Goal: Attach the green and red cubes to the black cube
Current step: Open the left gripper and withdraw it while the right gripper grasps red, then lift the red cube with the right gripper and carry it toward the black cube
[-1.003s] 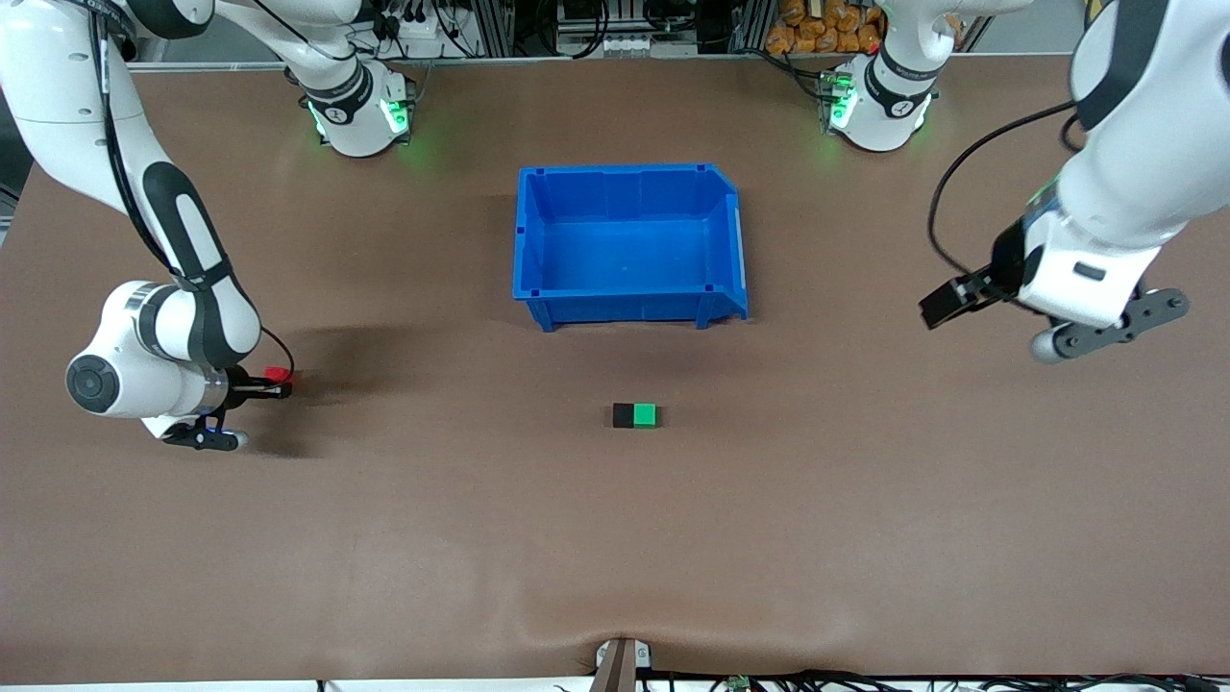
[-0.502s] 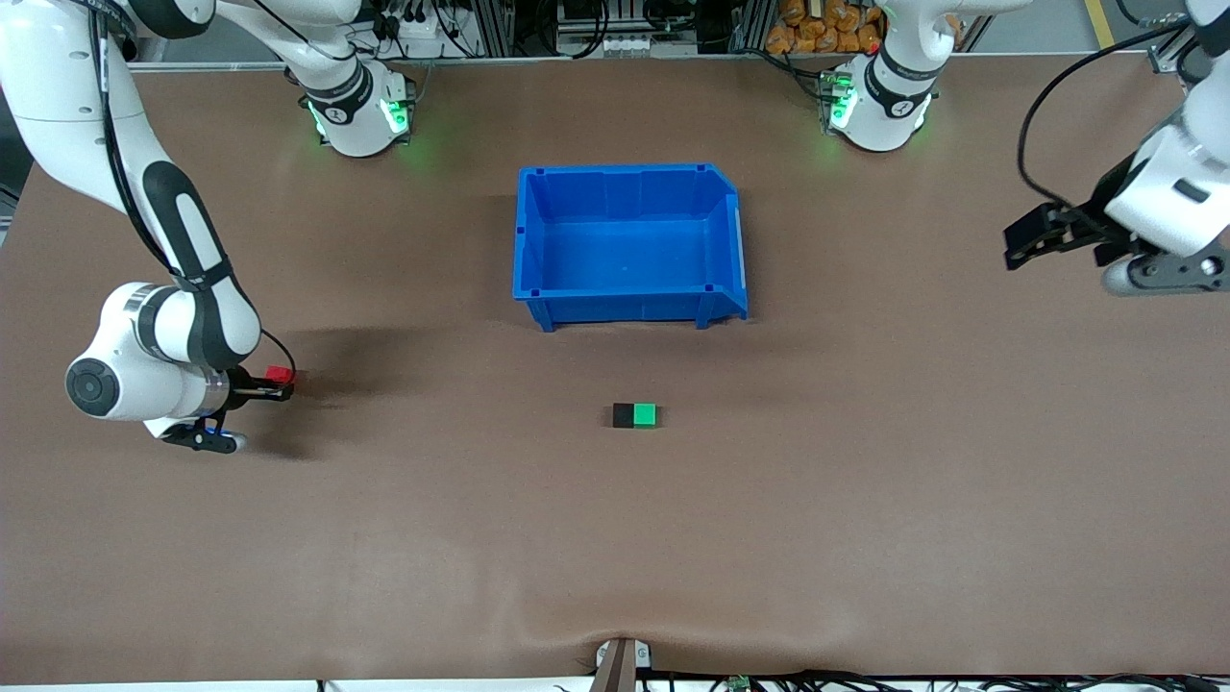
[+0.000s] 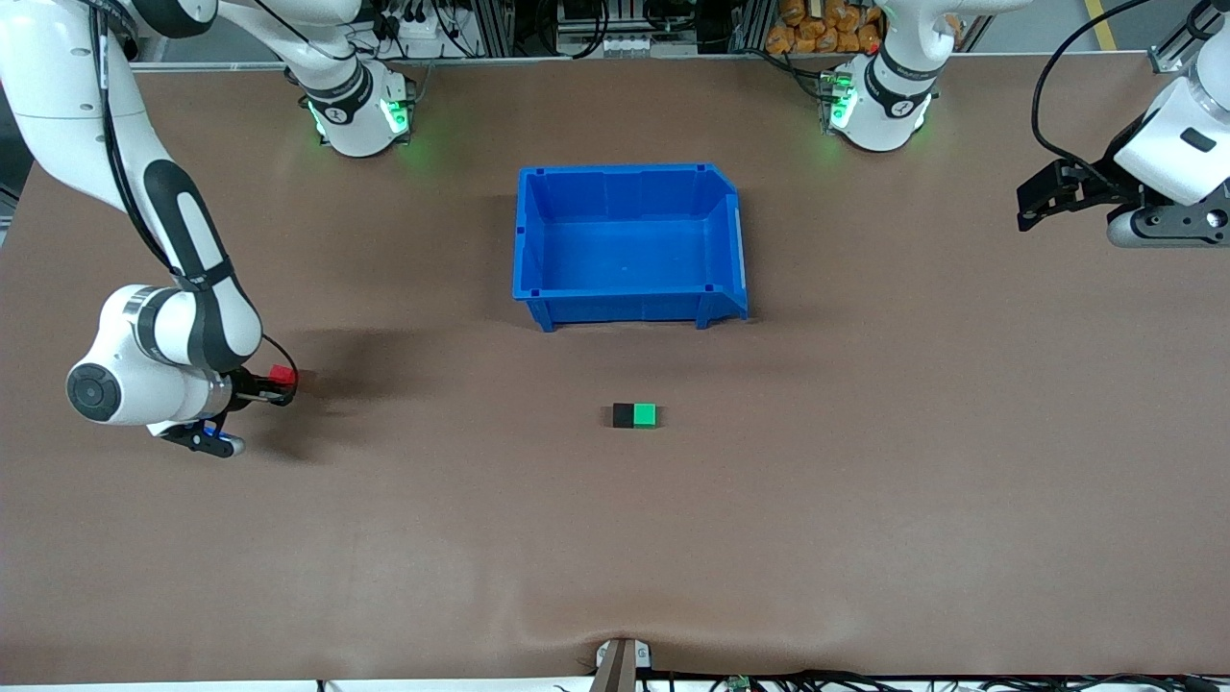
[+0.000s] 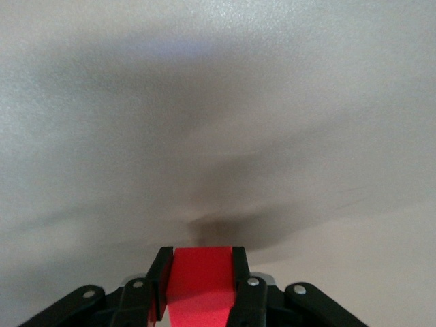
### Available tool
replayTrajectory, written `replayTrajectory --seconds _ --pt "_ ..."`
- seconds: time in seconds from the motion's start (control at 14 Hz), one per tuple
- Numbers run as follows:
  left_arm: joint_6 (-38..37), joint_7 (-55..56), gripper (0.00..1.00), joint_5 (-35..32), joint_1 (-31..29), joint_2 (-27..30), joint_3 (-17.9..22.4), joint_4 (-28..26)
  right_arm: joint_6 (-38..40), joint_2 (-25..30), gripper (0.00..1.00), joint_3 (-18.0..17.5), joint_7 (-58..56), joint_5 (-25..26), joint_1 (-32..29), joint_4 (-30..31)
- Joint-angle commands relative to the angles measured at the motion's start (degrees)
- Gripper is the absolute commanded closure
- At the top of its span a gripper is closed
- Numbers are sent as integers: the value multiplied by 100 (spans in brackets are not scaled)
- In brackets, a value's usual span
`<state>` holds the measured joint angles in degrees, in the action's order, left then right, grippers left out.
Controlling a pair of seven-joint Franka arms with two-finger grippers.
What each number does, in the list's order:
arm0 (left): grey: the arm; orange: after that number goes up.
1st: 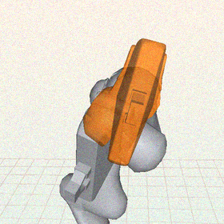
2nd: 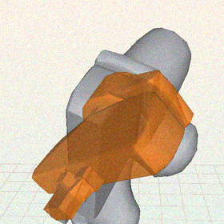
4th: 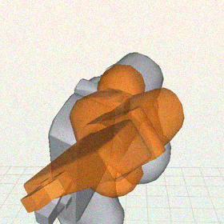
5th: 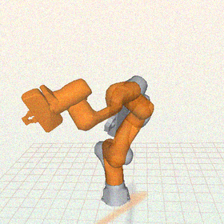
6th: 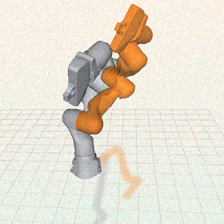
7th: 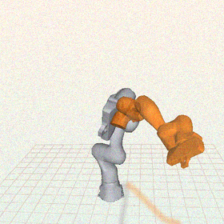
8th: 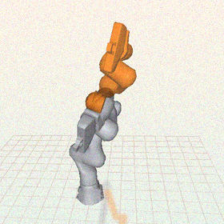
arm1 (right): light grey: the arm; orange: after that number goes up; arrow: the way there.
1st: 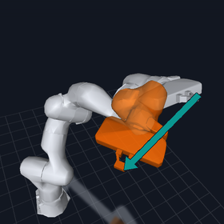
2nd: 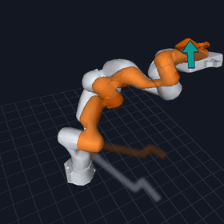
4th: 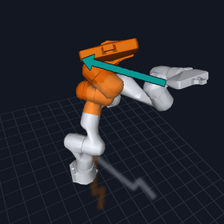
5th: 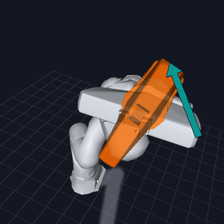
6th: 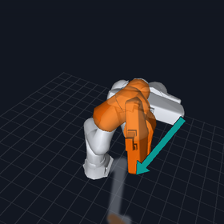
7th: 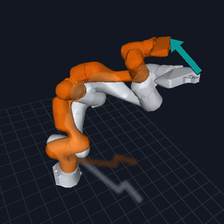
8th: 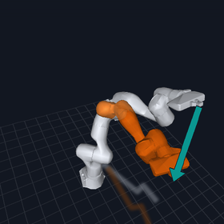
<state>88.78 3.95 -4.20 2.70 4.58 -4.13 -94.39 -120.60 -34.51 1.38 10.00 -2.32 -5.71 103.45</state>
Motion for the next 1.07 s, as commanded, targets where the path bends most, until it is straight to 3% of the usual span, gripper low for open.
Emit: replayTrajectory --seconds 0.0,0.86,1.0 --pt "105 -114 0 42 -15 148 9 -115 221 85 100 3 370 -94 78 -52" --pt "105 -88 0 42 28 140 0 -97 529 191 100 -94 2040 -102 465 -158" --pt "262 -88 0 25 55 87 -18 -106 529 191 100 -85 2128 -329 509 -158"
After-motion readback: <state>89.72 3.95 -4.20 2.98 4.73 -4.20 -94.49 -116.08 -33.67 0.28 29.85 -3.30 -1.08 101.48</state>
